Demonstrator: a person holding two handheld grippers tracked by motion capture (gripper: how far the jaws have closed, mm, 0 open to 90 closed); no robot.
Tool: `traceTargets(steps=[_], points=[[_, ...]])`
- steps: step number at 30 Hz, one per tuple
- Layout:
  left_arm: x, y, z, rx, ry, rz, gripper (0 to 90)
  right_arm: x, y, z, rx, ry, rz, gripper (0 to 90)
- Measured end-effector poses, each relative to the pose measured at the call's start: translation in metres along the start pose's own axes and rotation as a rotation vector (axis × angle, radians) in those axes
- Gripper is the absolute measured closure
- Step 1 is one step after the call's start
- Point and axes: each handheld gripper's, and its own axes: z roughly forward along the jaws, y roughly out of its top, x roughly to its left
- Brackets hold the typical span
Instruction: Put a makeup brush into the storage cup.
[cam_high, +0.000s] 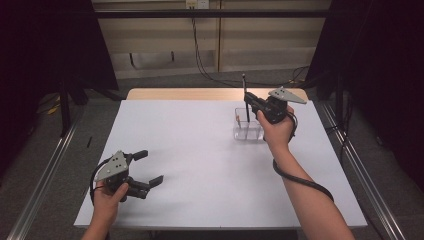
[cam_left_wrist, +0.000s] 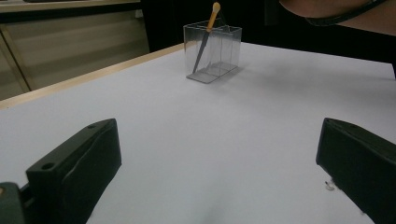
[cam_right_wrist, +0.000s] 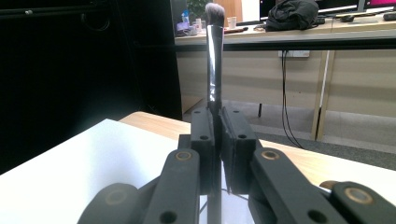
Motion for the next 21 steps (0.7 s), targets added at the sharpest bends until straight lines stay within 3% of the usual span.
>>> traceTargets(steps=[21], points=[[0.0004, -0.0006, 0.0005, 0.005, -0.004, -0.005, 0.0, -0.0017, 0.0015, 0.0104, -0.007, -0.021, -0.008, 84.5]])
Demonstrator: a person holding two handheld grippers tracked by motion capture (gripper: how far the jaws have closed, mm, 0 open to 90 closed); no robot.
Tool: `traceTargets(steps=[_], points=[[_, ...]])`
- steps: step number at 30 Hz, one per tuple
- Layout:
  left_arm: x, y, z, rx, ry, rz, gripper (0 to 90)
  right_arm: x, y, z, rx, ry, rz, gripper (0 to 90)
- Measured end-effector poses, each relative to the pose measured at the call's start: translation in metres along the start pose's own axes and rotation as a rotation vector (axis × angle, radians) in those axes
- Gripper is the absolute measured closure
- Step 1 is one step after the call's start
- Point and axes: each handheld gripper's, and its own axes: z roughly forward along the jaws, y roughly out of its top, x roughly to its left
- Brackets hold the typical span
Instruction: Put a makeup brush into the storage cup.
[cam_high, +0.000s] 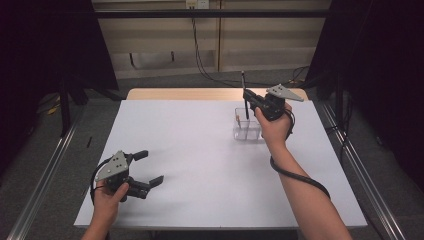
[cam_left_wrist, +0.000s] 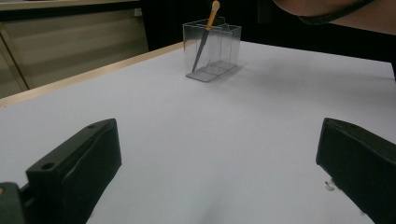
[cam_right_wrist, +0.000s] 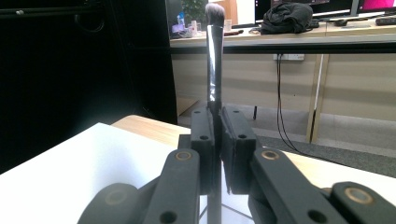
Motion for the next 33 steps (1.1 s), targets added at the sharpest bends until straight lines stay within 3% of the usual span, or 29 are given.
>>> traceTargets(steps=[22, 33], points=[[0.001, -0.001, -0.001, 0.0, 0.004, 0.002, 0.0, -0.003, -0.007, 0.005, -0.003, -0.015, 0.024, 84.5], [0.001, 0.0, -0.002, 0.0, 0.009, 0.005, 0.0, -0.001, -0.011, 0.005, 0.01, -0.009, 0.012, 84.4]])
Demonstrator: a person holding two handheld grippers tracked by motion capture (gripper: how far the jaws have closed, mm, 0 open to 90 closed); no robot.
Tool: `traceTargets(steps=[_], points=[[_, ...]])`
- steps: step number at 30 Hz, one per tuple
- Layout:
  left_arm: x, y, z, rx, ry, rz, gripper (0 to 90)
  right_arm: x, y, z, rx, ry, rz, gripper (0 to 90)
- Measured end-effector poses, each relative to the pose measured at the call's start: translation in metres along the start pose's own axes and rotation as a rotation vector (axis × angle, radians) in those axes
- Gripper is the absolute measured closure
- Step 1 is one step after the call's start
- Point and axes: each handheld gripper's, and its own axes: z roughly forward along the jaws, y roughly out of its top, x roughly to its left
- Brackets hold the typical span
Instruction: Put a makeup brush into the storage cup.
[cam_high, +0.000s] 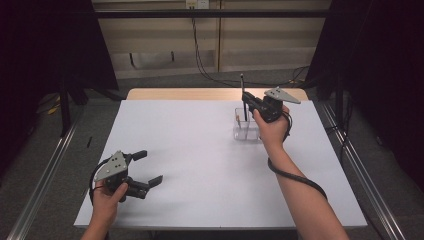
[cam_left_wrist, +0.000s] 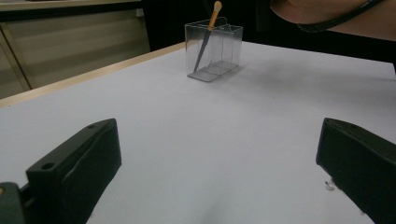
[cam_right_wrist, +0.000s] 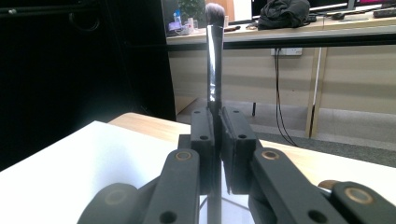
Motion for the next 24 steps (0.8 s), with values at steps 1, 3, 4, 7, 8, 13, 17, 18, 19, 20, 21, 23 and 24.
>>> traceTargets(steps=[1, 3, 4, 7, 8, 13, 17, 18, 19, 20, 21, 23, 24], points=[[0.0, 0.0, 0.0, -0.001, 0.001, -0.001, 0.0, 0.0, 0.0, -0.001, 0.003, 0.001, -0.001, 84.4], [0.0, 0.0, 0.0, 0.0, 0.001, -0.001, 0.0, -0.001, -0.001, -0.002, 0.004, 0.003, 0.002, 84.4], [0.0, 0.0, 0.0, -0.003, 0.001, -0.001, 0.0, -0.001, -0.001, -0.003, 0.005, 0.003, 0.004, 84.4], [-0.001, 0.001, 0.001, -0.003, 0.0, 0.0, 0.0, -0.002, -0.002, -0.005, 0.002, 0.0, 0.007, 84.3], [-0.001, 0.001, 0.0, -0.003, 0.0, 0.0, 0.0, -0.002, -0.003, -0.005, 0.004, 0.0, 0.007, 84.4], [-0.001, 0.001, 0.0, -0.003, 0.003, 0.0, 0.0, -0.003, -0.004, -0.008, 0.006, 0.0, 0.007, 84.3], [-0.001, 0.001, 0.0, -0.005, 0.005, 0.001, 0.0, -0.004, -0.004, -0.011, 0.003, 0.0, 0.006, 84.3], [-0.001, 0.001, 0.0, -0.006, 0.005, -0.001, 0.0, -0.004, -0.004, -0.011, 0.002, 0.003, 0.006, 84.3], [-0.001, 0.001, 0.0, -0.005, 0.006, 0.0, 0.0, -0.004, -0.004, -0.012, 0.004, 0.003, 0.004, 84.3], [-0.001, 0.001, 0.0, -0.005, 0.007, 0.0, 0.0, -0.004, -0.004, -0.013, 0.006, 0.003, 0.004, 84.3], [-0.001, 0.001, 0.0, -0.004, 0.006, 0.0, 0.0, -0.003, -0.004, -0.013, 0.006, 0.002, 0.006, 84.3], [-0.001, 0.001, 0.0, -0.005, 0.007, -0.002, 0.0, -0.004, -0.005, -0.014, 0.004, 0.002, 0.005, 84.3], [-0.001, 0.001, 0.0, -0.003, 0.006, -0.001, 0.0, -0.004, -0.005, -0.014, 0.005, 0.0, 0.008, 84.3]])
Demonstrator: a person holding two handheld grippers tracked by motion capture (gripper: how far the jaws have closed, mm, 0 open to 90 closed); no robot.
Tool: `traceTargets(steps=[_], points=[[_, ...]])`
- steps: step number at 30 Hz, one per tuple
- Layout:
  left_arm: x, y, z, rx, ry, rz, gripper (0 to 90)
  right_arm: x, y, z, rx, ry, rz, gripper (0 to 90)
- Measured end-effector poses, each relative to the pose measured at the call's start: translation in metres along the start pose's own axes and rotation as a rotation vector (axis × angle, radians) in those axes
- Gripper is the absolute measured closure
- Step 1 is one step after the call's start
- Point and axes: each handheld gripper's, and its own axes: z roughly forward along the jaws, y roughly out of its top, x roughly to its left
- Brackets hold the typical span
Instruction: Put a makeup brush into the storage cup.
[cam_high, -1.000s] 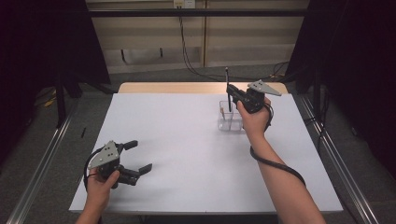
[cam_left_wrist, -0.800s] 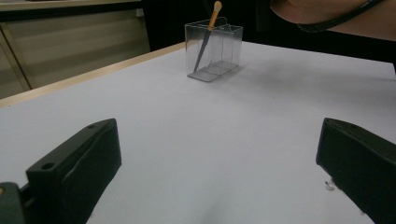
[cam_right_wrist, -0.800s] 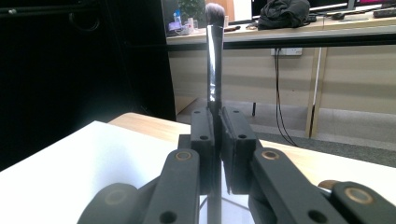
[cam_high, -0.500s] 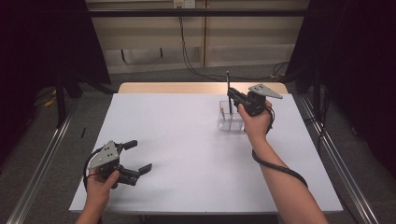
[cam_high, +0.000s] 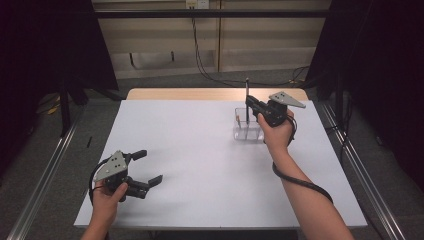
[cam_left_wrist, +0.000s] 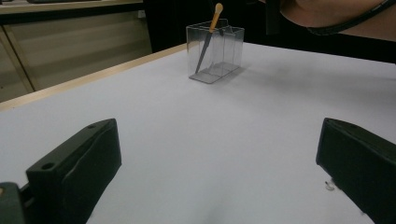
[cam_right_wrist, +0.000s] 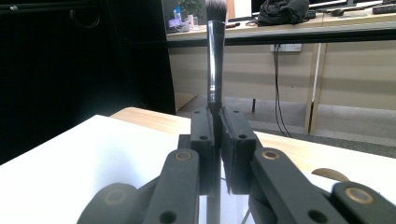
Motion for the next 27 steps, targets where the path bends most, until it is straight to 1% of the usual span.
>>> traceTargets(steps=[8, 19, 20, 27], points=[[0.0001, 0.0, 0.0003, -0.001, 0.001, -0.001, 0.0, -0.0001, -0.0023, -0.0039, -0.001, 0.004, -0.003, 84.3], [0.0, 0.0001, 0.0007, 0.0, -0.001, 0.002, 0.0, -0.0012, -0.0065, -0.0095, -0.005, 0.006, 0.006, 84.2], [0.0003, 0.0002, 0.0006, 0.005, -0.001, 0.007, 0.0, -0.0013, -0.0068, -0.0098, -0.004, 0.005, 0.004, 84.2], [0.0003, 0.0, 0.0008, 0.004, -0.001, 0.005, 0.0, -0.0008, -0.009, -0.0103, 0.006, 0.008, 0.001, 84.2]])
